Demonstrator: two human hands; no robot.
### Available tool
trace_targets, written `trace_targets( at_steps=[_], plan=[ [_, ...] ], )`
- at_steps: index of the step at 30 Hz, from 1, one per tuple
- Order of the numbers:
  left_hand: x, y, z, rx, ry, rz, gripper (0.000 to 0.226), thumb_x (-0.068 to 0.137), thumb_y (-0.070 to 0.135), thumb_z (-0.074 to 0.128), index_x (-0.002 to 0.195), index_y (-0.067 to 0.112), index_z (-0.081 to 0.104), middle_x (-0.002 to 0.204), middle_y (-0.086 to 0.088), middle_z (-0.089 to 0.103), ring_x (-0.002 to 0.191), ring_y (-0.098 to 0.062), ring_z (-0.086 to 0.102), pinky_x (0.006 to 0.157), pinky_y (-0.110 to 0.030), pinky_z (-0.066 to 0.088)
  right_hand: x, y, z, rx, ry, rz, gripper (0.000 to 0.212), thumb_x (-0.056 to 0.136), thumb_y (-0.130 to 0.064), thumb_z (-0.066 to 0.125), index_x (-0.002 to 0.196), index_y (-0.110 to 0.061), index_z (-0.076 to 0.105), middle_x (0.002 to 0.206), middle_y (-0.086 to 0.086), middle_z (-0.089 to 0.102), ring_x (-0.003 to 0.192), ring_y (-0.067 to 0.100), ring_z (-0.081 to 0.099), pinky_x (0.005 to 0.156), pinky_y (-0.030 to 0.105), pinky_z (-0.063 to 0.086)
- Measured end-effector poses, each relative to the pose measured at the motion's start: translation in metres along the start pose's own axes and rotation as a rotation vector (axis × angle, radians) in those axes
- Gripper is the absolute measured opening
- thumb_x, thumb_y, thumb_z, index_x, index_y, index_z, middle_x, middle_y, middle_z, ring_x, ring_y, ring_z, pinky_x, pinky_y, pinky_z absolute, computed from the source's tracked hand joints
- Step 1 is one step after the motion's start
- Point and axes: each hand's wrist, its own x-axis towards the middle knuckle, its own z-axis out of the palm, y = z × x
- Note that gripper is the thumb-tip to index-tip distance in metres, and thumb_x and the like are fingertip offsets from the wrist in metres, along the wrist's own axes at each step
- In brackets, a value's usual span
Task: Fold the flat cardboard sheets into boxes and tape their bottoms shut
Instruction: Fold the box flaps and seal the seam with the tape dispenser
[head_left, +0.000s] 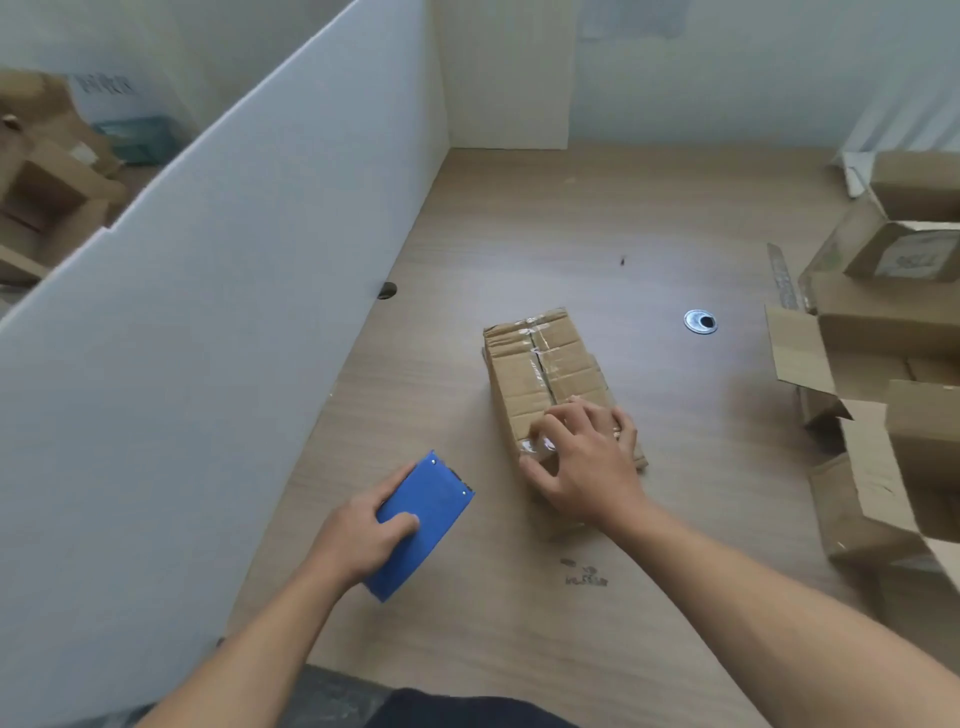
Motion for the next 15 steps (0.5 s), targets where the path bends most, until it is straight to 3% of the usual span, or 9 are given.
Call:
trace_targets(
  at_steps=[4,8,11,15],
  plan=[
    [0.011,0.018,0.008,-0.075,0.053,0.065,0.063,0.086,0.027,0.06,0.135,0.063,0.044,0.107,0.024,0.065,0.092,-0.001,0.059,0.074,-0.02,0.046,0.009,-0.017,-0.004,-0.156,-0.066,-0.008,0.048,0.08,-0.071,0.049,0.118,-0.041,0.052,0.117,-0.007,0.046,0.125,0.023,0.035,0.105,0.066,0.018],
    [0.017,0.028,0.009,-0.114,0.075,0.101,0.063,0.088,0.027,0.061,0.138,0.061,0.043,0.107,0.02,0.066,0.093,-0.003,0.059,0.074,-0.02,0.046,0.011,-0.016,0.001,-0.16,-0.102,-0.053,0.039,0.074,-0.048,0.075,0.107,-0.032,0.061,0.109,0.001,0.052,0.116,0.033,0.045,0.097,0.074,0.029],
    [0.022,0.031,0.005,-0.16,0.098,0.114,0.063,0.086,0.03,0.062,0.138,0.061,0.042,0.105,0.019,0.065,0.093,-0.006,0.06,0.075,-0.021,0.046,0.01,-0.005,-0.001,-0.12,-0.137,-0.207,0.044,0.071,-0.029,0.08,0.112,-0.027,0.064,0.109,0.005,0.055,0.121,0.039,0.05,0.103,0.068,0.033],
    [0.025,0.031,0.002,-0.168,0.121,0.121,0.063,0.088,0.029,0.063,0.138,0.062,0.042,0.106,0.022,0.064,0.095,-0.005,0.06,0.075,-0.023,0.046,0.008,0.009,-0.02,-0.085,-0.278,-0.187,0.063,0.08,-0.023,0.061,0.139,-0.036,0.045,0.128,0.0,0.042,0.136,0.026,0.027,0.119,0.048,0.015]
  ],
)
